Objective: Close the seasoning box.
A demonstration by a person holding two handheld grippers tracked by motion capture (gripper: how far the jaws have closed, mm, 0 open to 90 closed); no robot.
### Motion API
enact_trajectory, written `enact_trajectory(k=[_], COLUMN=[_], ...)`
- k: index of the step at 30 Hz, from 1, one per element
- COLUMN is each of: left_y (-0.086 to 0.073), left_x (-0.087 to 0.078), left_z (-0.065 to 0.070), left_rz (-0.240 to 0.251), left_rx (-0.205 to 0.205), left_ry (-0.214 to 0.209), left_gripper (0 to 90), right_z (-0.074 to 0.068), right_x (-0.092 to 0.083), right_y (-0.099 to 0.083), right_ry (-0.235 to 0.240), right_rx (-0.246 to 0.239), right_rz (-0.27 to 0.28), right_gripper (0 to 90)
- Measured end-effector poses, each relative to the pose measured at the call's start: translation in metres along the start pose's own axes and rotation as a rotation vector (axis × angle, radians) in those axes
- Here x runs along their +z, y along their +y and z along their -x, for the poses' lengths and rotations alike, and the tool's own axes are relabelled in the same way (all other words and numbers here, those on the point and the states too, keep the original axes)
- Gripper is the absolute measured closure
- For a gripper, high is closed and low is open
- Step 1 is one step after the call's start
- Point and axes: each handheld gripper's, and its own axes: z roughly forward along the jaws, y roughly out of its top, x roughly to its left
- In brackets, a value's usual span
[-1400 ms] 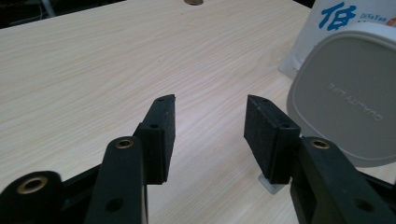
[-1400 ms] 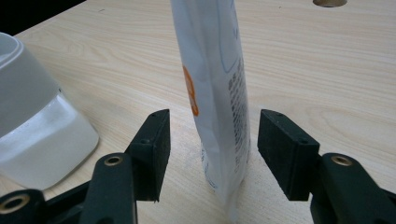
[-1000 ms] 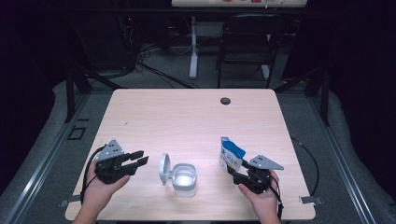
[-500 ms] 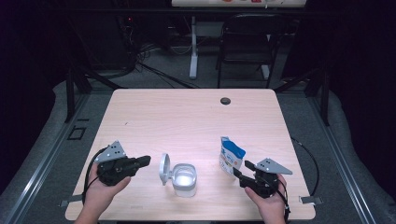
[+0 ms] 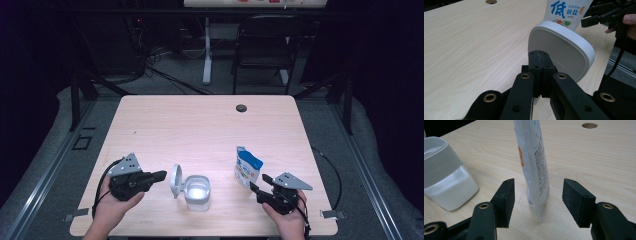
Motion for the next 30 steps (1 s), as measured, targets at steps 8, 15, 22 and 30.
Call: enact_trajectory(k=[8, 15, 22, 30], left_y=[0.003, 0.005, 0.005, 0.007], left_x=[0.001, 0.001, 0.003, 0.008], left_z=[0.006, 0.01, 0.013, 0.021], left_rz=[0.002, 0.005, 0.007, 0.005], left_rx=[0.013, 0.023, 0.025, 0.047], left_ry=[-0.015, -0.03, -0.039, -0.063], left_gripper=[90.0, 90.0, 90.0, 90.0], right_z=[-0.001, 0.002, 0.003, 0.002], right_x=[-0.001, -0.001, 0.0, 0.0], right_y=[-0.001, -0.002, -0.003, -0.003], right_ry=[-0.006, -0.009, -0.01, -0.003], right_rx=[-0.009, 0.006, 0.007, 0.008], right_rz=[0.006, 0.009, 0.003, 0.007], right_gripper=[43.8, 43.8, 43.8, 43.8])
